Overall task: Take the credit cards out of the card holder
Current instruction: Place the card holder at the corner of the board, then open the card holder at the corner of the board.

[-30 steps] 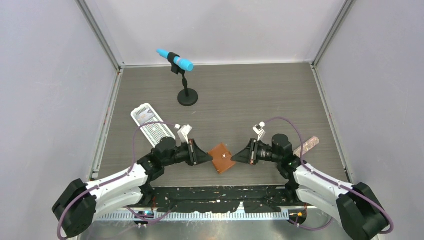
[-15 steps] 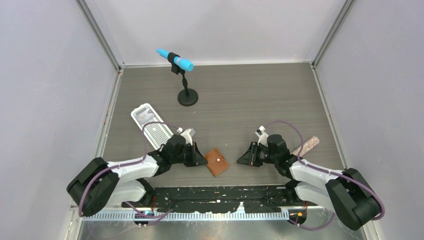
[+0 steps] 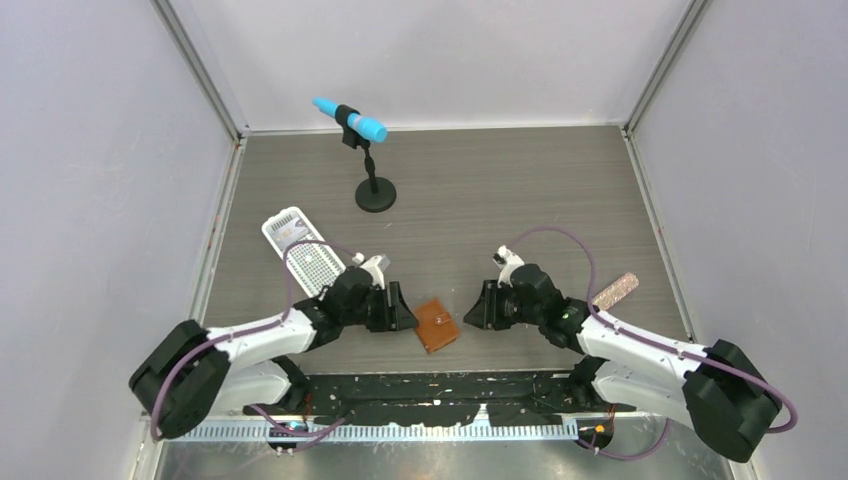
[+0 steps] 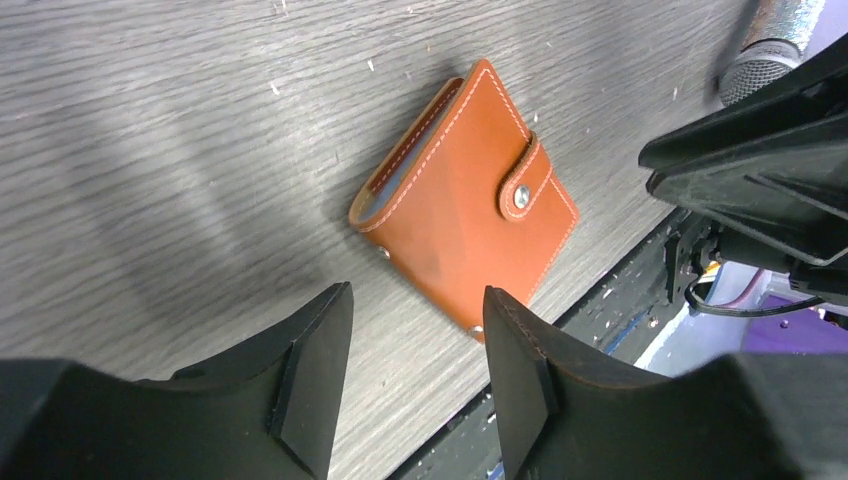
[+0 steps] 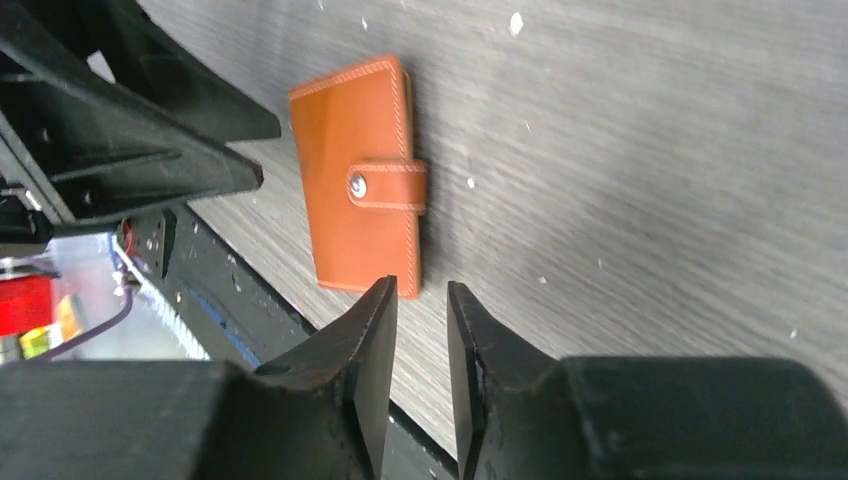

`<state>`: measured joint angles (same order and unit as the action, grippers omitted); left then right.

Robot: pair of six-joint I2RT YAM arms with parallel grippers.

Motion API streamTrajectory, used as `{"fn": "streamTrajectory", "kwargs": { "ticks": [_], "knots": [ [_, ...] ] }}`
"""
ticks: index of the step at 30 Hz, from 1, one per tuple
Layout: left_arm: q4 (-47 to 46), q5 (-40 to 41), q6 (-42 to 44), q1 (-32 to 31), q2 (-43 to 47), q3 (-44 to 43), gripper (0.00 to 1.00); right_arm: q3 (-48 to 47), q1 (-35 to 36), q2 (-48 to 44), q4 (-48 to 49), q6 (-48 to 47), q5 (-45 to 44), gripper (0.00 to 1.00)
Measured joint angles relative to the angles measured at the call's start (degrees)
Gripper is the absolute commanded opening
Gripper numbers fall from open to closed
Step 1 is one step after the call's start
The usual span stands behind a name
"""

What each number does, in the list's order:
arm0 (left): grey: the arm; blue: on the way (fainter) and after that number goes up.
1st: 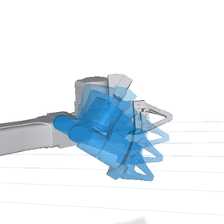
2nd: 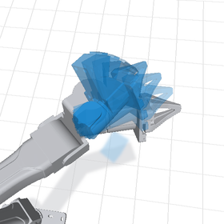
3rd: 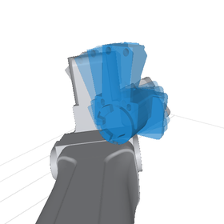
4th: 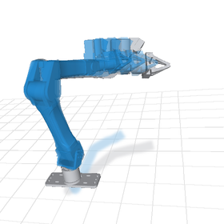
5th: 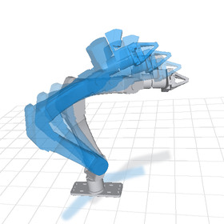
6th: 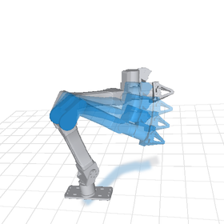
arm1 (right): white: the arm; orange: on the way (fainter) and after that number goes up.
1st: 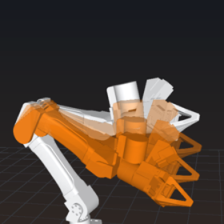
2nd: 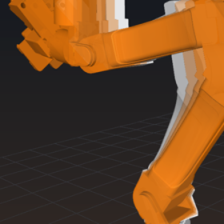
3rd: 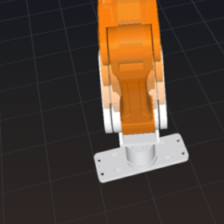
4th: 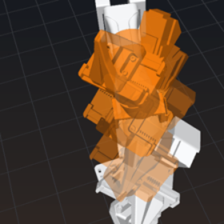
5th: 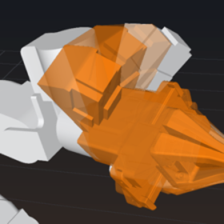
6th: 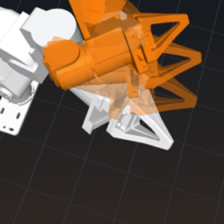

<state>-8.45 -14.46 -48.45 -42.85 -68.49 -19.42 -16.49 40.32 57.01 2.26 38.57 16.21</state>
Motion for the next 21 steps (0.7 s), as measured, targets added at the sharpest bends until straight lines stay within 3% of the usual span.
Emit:
{"fn": "streamTrajectory", "kwargs": {
  "ticks": [9,16,21],
  "knots": [
    [8.85,4.59,-0.52,0.0,19.87,1.92,0.54,-11.15,11.85,5.46,-6.29,-0.24,-15.63,0.47],
    [14.58,8.24,-0.61,0.0,34.16,4.09,0.59,-19.15,19.15,17.33,-7.54,0.13,-21.94,0.48],
    [18.23,9.81,-0.72,0.0,38.93,5.14,0.59,-23.12,21.55,23.08,-7.78,0.15,-24.17,0.49]
  ]
}}
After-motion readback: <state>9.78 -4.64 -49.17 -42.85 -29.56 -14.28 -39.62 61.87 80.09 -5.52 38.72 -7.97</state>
